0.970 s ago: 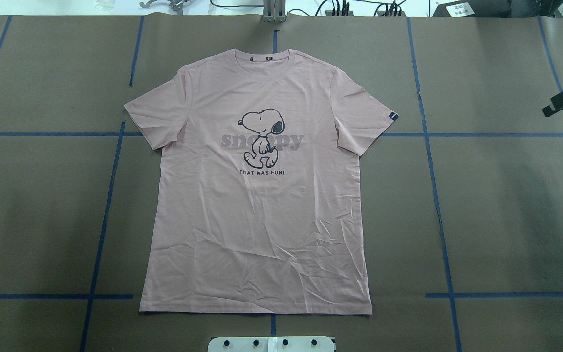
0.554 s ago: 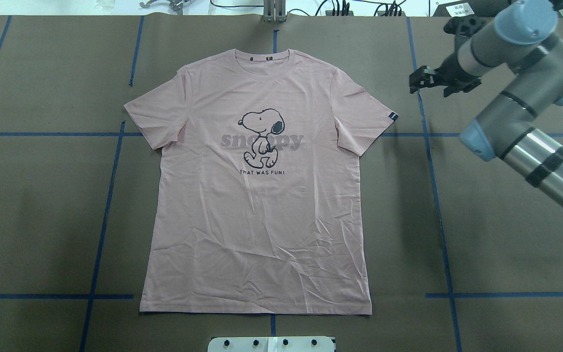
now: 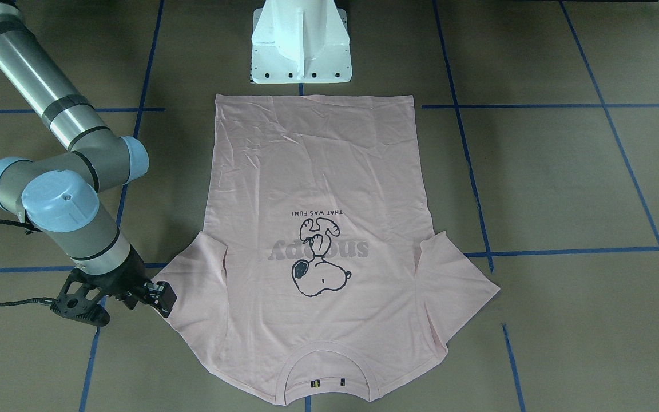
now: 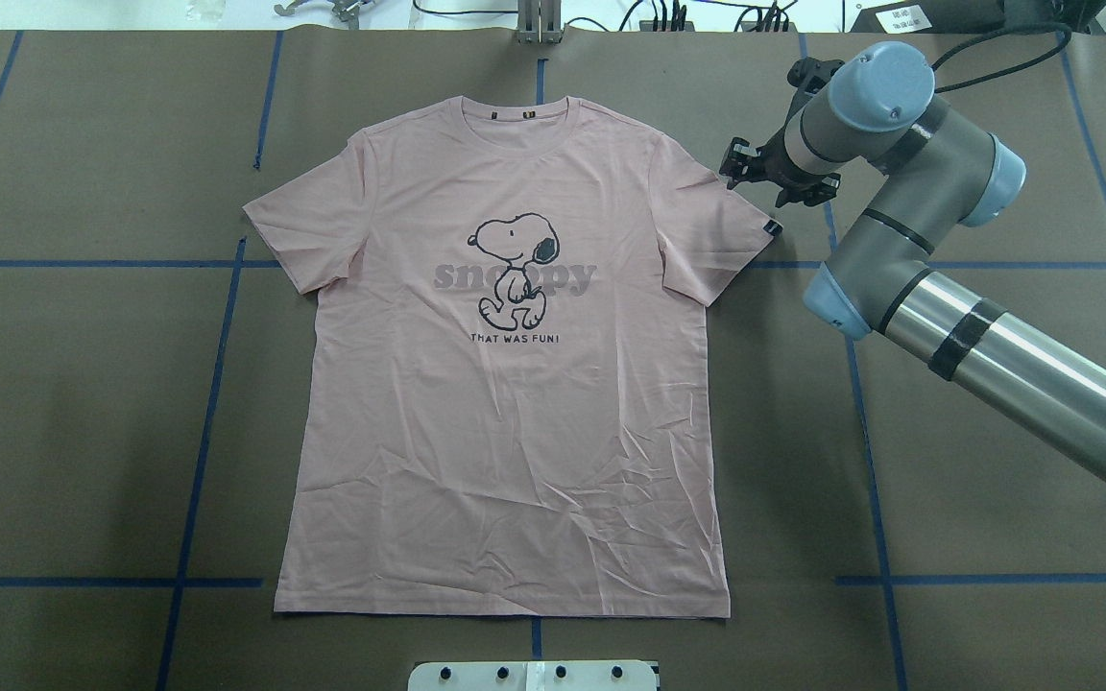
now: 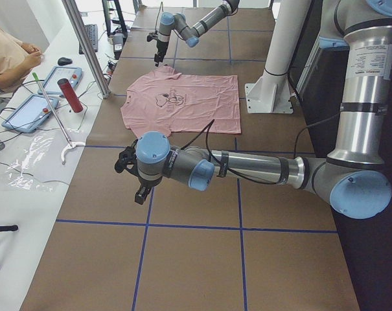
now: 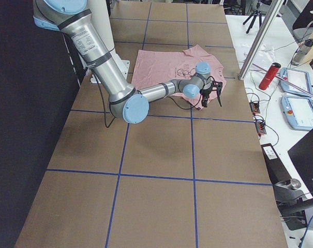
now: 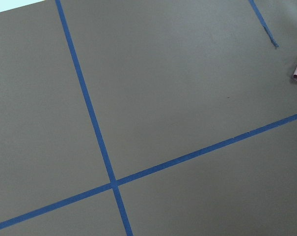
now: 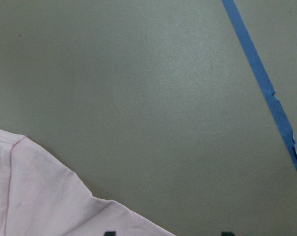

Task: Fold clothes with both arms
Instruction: 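Move the right gripper over the pink shirt's sleeve nearest it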

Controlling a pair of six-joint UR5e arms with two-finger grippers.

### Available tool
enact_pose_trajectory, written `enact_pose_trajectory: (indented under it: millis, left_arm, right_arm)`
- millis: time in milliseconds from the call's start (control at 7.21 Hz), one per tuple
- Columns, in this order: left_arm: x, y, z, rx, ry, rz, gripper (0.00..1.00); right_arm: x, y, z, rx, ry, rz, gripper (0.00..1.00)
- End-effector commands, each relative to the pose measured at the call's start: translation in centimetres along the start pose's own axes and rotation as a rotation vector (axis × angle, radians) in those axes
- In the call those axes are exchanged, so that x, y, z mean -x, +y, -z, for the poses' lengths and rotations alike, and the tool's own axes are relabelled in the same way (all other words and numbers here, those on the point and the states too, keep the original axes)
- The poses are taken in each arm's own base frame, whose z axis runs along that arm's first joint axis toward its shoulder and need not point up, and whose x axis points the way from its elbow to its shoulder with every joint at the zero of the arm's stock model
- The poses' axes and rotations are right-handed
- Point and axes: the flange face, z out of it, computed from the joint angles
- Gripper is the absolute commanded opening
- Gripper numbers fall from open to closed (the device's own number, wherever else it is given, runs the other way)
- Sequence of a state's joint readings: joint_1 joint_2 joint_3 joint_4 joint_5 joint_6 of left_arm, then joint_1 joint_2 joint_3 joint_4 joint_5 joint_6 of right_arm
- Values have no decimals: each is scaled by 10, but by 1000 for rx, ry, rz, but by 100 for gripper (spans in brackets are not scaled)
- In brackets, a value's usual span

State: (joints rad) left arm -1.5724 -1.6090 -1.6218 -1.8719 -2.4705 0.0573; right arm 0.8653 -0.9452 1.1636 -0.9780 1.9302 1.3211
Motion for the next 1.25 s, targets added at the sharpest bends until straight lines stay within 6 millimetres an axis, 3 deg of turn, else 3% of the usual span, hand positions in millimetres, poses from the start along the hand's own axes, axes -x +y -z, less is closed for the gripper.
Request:
enact_pose_trajectory:
  millis: [0,277,554,1109]
  left_arm:
    - [-1,0,1,-2,1,-3,100]
    - [-3,0,0,-3,22,-1,100]
    - [-3,0,0,-3,22,-1,100]
    - [-1,1,-1,-1,22,1,100]
  right_arm:
    - [-30,4,-11,13,33,-19,72]
    - [-28,5,-3,11,25,-18,70]
    - [-30,13,8,15,33,-20,52]
    - [-27,20,4,19,36,-13,52]
